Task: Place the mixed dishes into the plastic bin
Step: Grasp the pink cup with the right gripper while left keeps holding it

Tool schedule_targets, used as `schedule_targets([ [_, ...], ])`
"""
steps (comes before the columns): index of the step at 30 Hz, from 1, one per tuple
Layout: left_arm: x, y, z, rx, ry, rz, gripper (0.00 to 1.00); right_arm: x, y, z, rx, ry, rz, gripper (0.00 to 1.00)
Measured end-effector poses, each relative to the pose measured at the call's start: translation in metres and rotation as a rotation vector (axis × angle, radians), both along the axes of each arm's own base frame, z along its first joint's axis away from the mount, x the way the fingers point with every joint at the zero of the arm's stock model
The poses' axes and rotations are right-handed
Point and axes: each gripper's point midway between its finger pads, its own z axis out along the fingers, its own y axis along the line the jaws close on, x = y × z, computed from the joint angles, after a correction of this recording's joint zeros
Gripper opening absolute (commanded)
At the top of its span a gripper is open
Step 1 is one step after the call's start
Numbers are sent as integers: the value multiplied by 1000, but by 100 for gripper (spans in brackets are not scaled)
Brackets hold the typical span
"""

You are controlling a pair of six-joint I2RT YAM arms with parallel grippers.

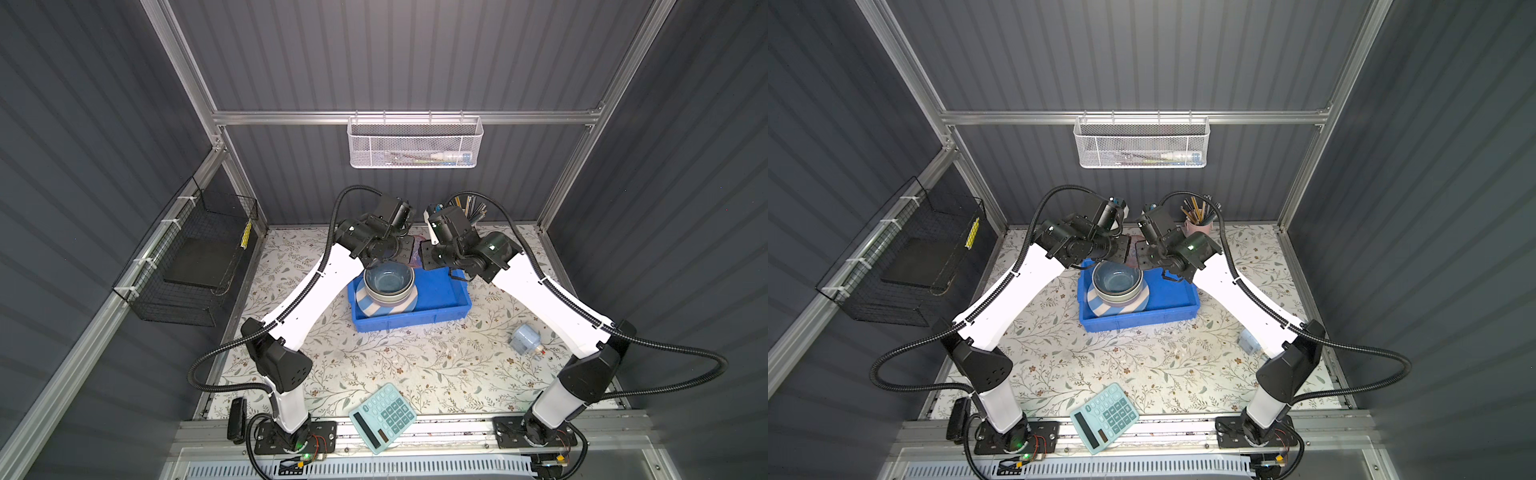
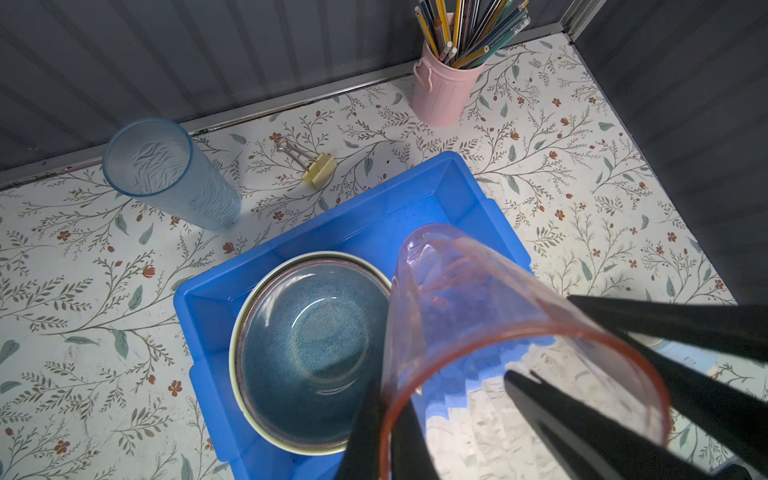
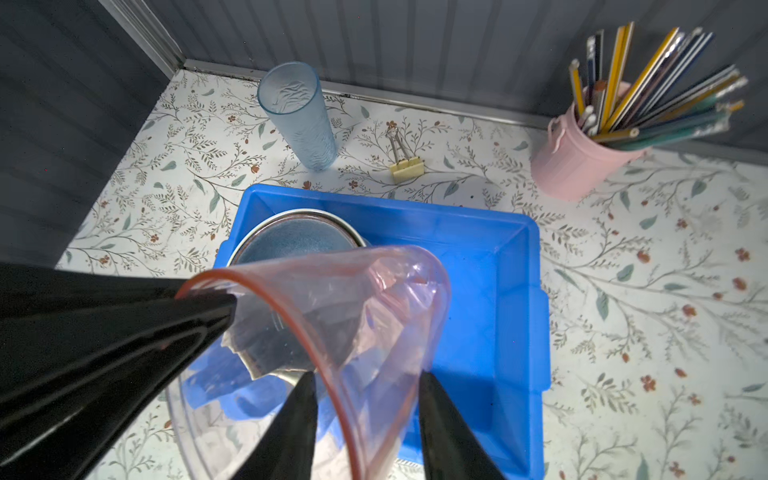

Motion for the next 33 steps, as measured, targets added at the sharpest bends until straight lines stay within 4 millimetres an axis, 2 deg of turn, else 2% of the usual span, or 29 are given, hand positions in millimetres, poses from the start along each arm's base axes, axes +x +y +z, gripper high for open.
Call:
schedule_targets([
  [5,1,0,-1,10,-6,-2,0,3,-3,4,-11,-20,-22,25],
  [10,1,0,-8,26,0,-6,1,7,-3,-2,-36,-18,-34,18],
  [15,1,2,-10,36,-1,-5,3,9,-2,-8,-59,-9,-41,16],
  [18,2,1,-12,38,-2,-10,3,9,-2,-8,-62,-9,-42,19],
  [23,2,-3,-12,29,-5,-24,4,10,-4,-11,-79,-6,-52,10],
  [30,3,-5,-12,17,-14,-31,10,11,-8,-14,-106,-6,-64,2],
  [33,1,-8,-8,0,-25,-41,15,11,-11,-15,-122,-5,-68,1],
])
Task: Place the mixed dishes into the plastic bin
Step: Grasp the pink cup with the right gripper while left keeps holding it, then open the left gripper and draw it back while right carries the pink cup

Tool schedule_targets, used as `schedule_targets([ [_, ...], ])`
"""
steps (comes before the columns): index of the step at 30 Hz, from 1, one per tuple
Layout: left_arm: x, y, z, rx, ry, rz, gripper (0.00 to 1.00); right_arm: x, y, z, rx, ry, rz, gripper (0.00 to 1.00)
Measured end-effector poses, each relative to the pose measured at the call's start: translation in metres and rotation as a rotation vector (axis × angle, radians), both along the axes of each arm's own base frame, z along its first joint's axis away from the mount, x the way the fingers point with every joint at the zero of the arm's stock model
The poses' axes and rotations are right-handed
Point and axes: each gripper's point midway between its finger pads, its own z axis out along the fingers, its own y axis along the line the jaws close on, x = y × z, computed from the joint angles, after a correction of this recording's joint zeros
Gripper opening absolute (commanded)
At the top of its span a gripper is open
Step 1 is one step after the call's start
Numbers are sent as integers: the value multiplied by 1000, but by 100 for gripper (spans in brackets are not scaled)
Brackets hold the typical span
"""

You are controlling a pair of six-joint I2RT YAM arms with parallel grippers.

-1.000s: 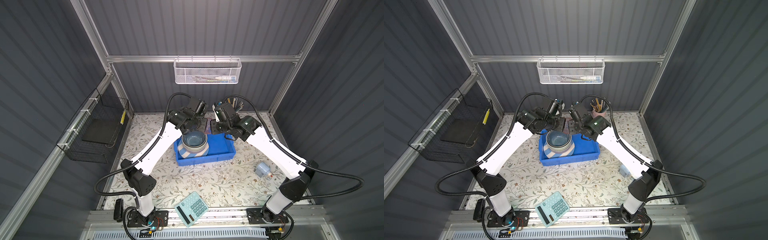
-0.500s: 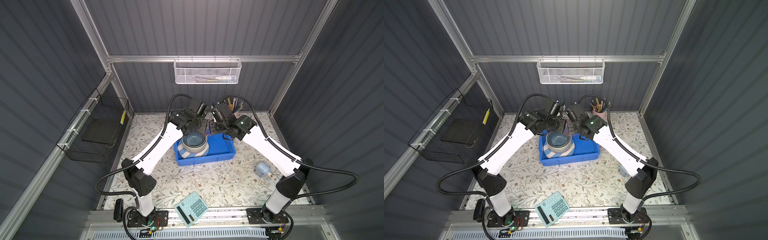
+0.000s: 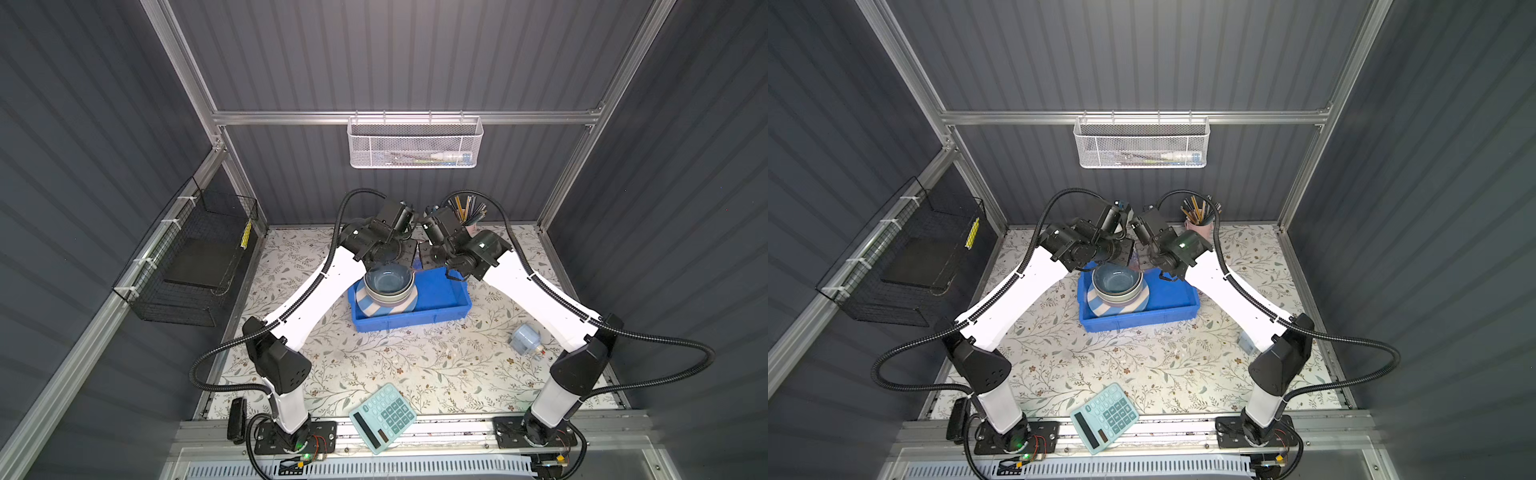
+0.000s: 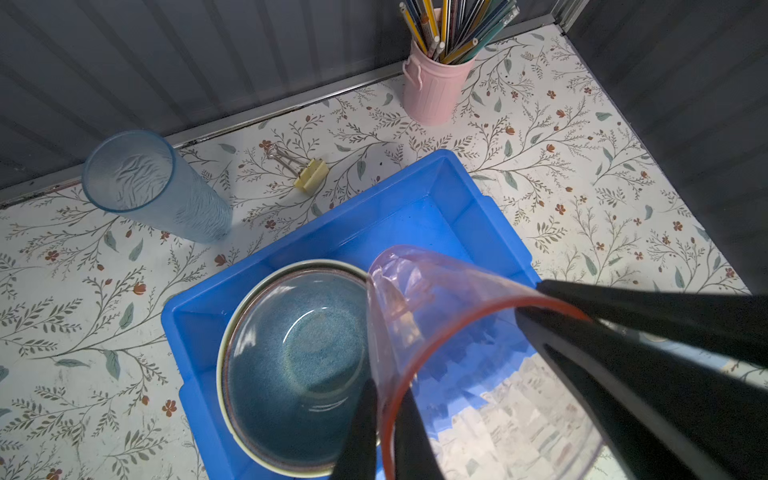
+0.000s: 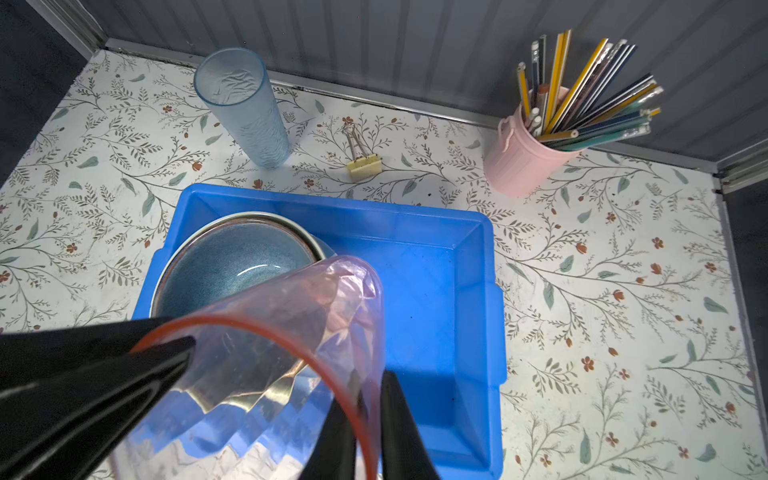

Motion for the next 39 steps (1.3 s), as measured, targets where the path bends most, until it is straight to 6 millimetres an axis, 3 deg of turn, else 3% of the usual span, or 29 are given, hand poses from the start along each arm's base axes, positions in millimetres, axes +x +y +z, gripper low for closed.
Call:
schedule_targets([
  [12,-14,-3,17,-67,-30,-38,34,-13,-16,5,-20,-3,3,0],
  [22,-14,-3,18,-107,-56,-29,62,-15,-35,5,3,3,-1,0],
  [33,1,17,4,-210,4,-23,70,1,-30,-15,129,33,41,0],
  [39,26,88,-4,-112,-17,159,70,7,-106,-26,37,60,-146,0],
])
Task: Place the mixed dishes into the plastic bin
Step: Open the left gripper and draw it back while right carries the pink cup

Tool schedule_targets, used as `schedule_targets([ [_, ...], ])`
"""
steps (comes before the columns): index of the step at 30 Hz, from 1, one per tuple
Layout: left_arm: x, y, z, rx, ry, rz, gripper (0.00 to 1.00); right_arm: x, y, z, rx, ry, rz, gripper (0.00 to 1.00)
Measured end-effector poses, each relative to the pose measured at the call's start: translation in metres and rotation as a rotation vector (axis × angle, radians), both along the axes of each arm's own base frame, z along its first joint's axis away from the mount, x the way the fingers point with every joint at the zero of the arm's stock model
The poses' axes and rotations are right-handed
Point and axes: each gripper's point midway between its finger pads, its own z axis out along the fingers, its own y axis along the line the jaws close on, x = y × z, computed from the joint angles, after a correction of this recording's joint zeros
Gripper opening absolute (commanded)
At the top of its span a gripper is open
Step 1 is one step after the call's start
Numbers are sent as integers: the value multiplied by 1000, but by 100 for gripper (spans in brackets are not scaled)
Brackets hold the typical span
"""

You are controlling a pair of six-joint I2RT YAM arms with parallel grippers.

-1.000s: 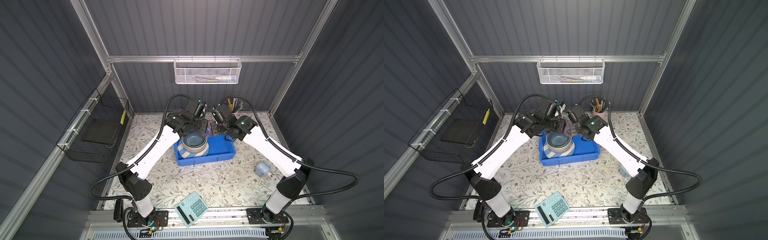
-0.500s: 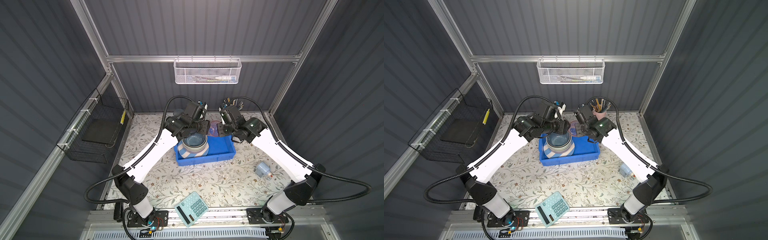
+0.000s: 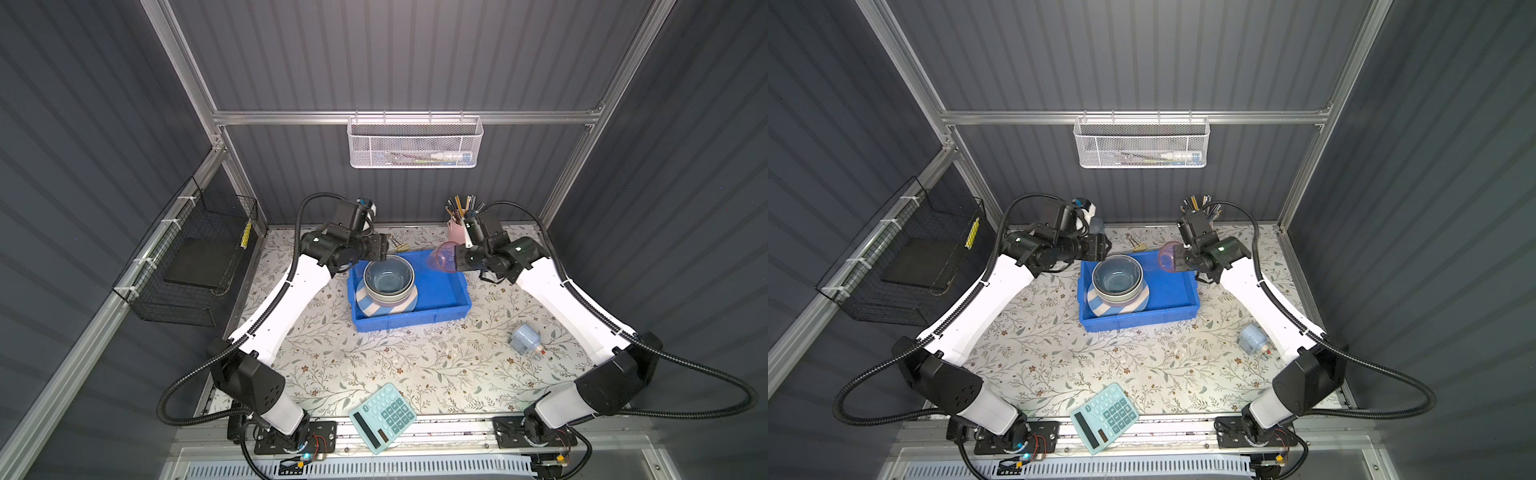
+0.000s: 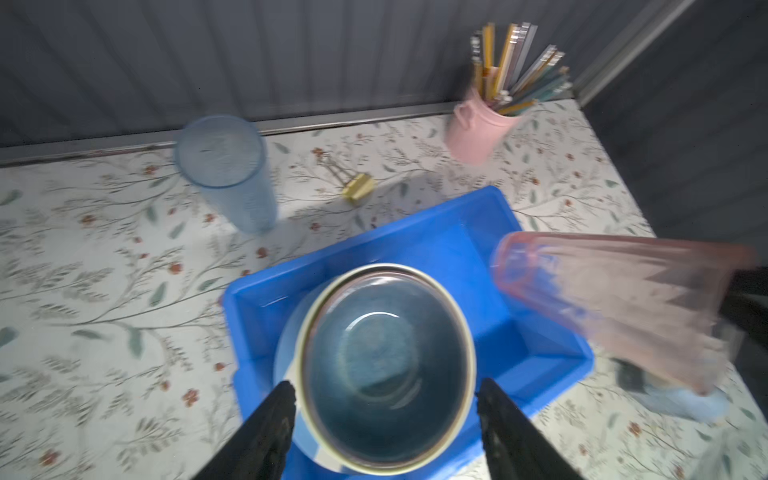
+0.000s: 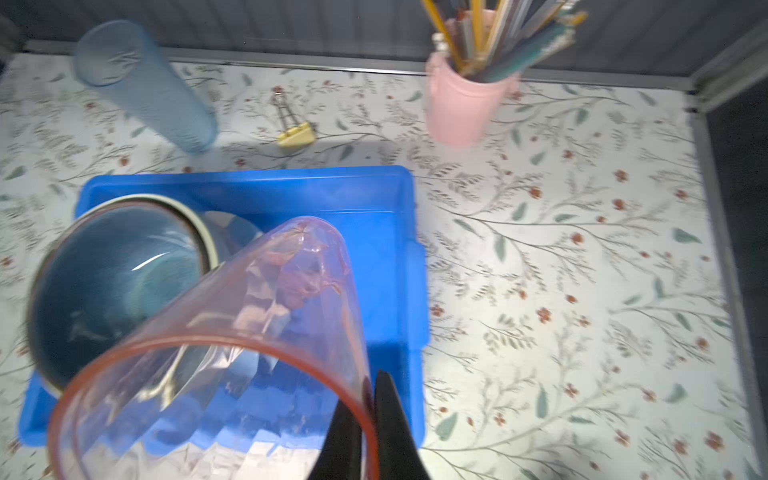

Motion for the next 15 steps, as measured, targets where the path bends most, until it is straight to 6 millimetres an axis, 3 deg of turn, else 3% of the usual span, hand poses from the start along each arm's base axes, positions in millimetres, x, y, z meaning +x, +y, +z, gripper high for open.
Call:
schedule_targets([
  [11,-7,-7,-6,14,16,-44,70,-2,-6,0,-11,2,-10,0],
  [15,-6,-2,-8,21,24,-35,71,4,-9,-10,-23,29,-8,0],
])
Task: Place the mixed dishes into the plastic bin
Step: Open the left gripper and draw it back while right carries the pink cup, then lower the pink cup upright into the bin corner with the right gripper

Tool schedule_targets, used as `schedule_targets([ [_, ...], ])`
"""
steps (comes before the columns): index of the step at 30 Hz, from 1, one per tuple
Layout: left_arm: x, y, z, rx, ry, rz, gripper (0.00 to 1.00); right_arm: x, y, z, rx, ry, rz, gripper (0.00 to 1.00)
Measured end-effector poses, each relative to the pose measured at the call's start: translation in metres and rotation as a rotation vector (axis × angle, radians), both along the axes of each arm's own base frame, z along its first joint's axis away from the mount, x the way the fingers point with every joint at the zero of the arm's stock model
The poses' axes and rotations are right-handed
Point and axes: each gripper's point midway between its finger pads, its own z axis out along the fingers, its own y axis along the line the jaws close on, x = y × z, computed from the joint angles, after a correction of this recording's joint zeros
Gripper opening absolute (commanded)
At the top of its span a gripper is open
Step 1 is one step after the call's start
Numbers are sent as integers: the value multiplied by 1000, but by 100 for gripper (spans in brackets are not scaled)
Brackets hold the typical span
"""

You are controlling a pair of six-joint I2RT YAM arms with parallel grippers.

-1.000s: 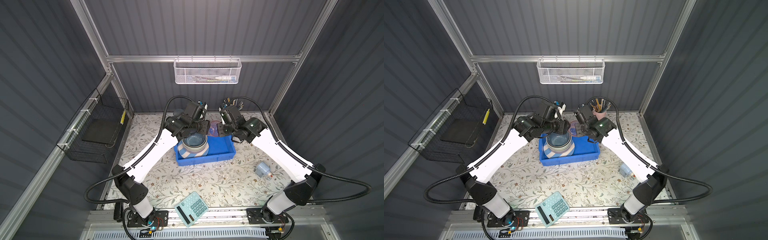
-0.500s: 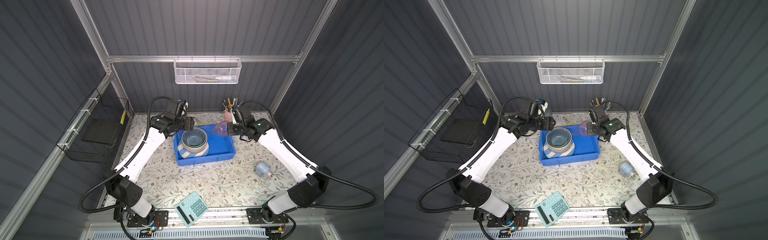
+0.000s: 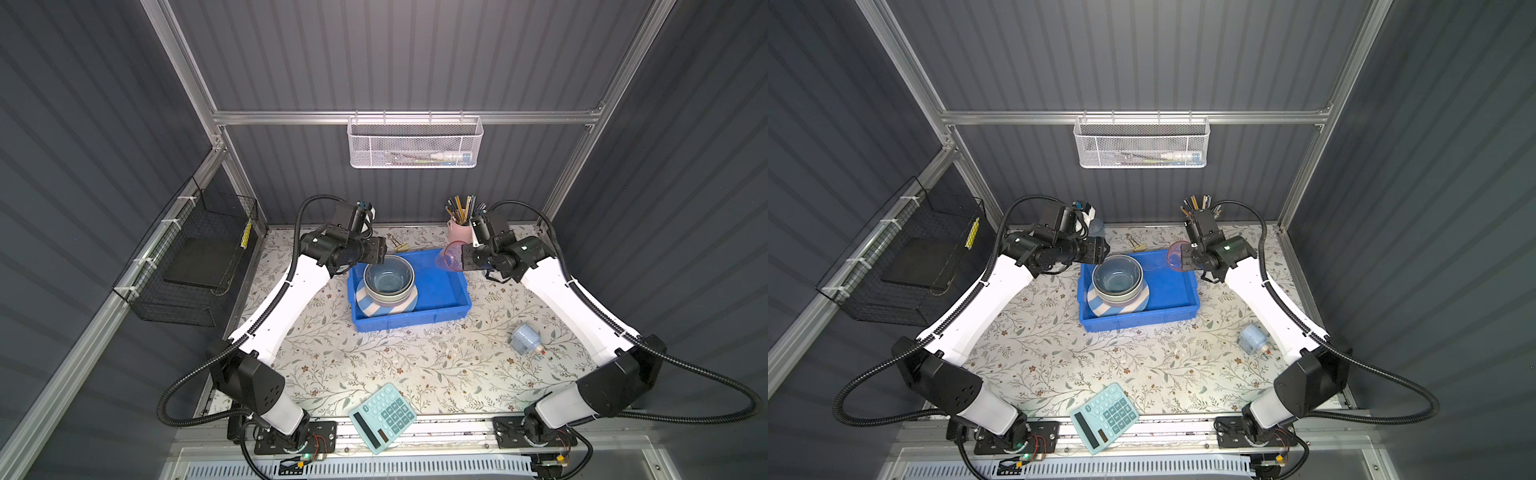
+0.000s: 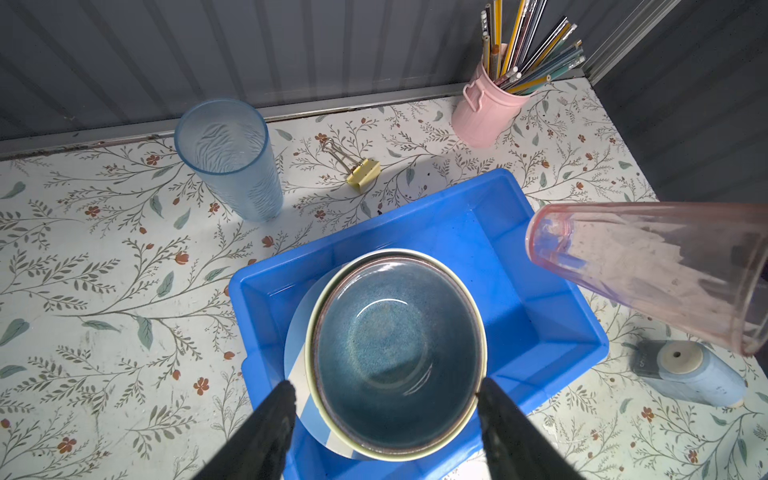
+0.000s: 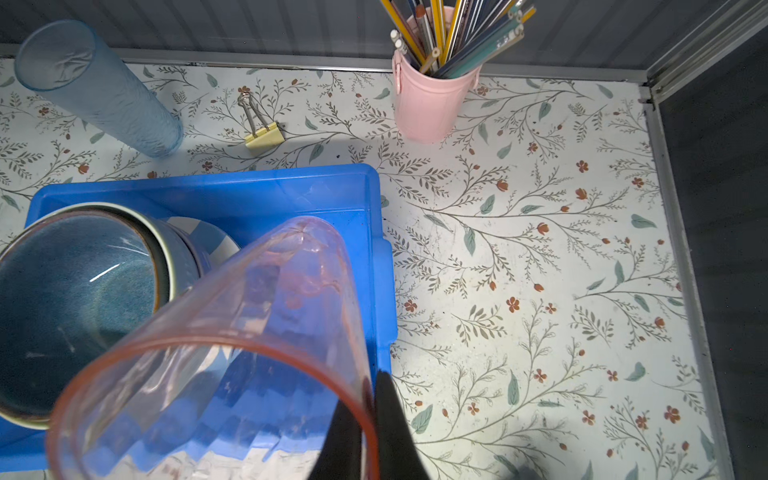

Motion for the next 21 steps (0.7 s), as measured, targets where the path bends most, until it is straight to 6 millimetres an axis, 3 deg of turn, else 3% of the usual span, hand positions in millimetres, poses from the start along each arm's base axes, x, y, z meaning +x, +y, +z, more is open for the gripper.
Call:
schedule_targets([
  [8,12,27,-7,11,25,68,71,27,6,-46,-51,115,22,0],
  [17,26,77,-25,19,77,208,71,62,11,-74,-95,170,28,0],
  [21,23,84,-38,38,109,222,71,73,12,-87,-109,190,29,0],
])
